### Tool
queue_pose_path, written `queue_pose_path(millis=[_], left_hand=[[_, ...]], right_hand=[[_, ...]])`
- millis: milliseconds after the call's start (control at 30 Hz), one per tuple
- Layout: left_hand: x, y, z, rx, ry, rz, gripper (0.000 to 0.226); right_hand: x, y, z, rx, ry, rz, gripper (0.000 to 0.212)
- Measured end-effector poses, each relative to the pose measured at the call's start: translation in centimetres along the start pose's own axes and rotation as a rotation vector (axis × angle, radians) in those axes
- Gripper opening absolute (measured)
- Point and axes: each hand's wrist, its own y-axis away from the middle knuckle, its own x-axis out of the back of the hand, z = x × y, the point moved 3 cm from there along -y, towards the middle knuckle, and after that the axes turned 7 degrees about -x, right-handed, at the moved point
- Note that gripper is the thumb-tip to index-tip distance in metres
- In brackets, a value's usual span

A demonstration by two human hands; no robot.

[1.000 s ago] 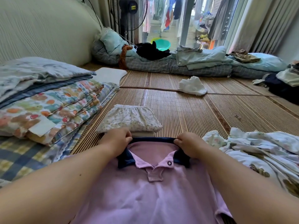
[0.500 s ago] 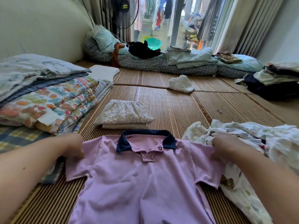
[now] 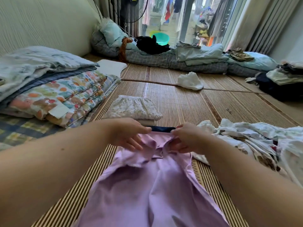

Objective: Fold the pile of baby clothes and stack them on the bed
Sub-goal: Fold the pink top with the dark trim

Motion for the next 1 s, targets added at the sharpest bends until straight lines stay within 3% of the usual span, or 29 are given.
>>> queue_pose_path(millis=[67,133,200,267,367,400,467,533,667,733,800,833,900,1000], left_hand=[[-1.9,-0.6,-1.0,0.049,-0.062,-0.026,0.041],[-2.5,-0.3,-1.7,0.021,-0.126,0.0,0.037],[-2.0,1.0,-2.2,-0.084,-0.183,0.097,0.025],[-0.9,3.0,-3.0,-0.143,-0.295,0.228,0.034],[-0.1,7.2,-6.1,0.004,-0.5,0.275,0.028],[-0.2,8.6,-7.6,0.09,-0.531,0.248,0.04],[-1.0,11.4,-9.9,0.22,-0.439,0.2,0.051],[-2.2,13.8,-11.2,0.239,-0.432,0.186,0.053],[-5.2,16.9,-11.0,0.068,-0.421,0.254,0.019],[-5.4,18.1,-10.3,-0.034,-0.239,0.383,0.017],[-4.5,19.2,-9.7,-0.125,0.058,0.481,0.01],[-4.2,19.8,-9.2,-0.177,0.204,0.473,0.02],[-3.5,20.9,-7.9,-0.26,0.378,0.455,0.022],[-2.7,22.2,-7.1,-0.181,0.394,0.442,0.016]], right_hand=[[-1.9,-0.4,0.8,-0.032,0.032,-0.095,0.016],[-2.6,-0.1,1.5,0.029,0.057,-0.122,0.01],[-2.0,1.2,2.0,0.114,0.007,-0.074,0.013],[-0.5,3.2,3.0,0.14,0.053,0.042,0.022],[0.9,7.3,6.4,0.044,0.424,0.116,0.022],[0.9,8.7,7.8,-0.032,0.51,0.094,0.029],[0.6,11.0,10.5,-0.156,0.605,0.04,0.043],[-0.1,13.4,12.8,-0.203,0.639,0.01,0.047],[-1.3,16.0,15.1,-0.118,0.299,0.086,0.031],[-1.4,16.8,14.9,-0.062,-0.076,0.161,0.014],[-0.9,17.5,14.3,-0.032,-0.46,0.148,0.027],[-0.5,18.0,13.9,-0.015,-0.599,0.132,0.027],[0.6,19.5,12.9,0.002,-0.703,0.118,0.014],[1.9,20.7,12.4,-0.026,-0.611,0.115,0.012]])
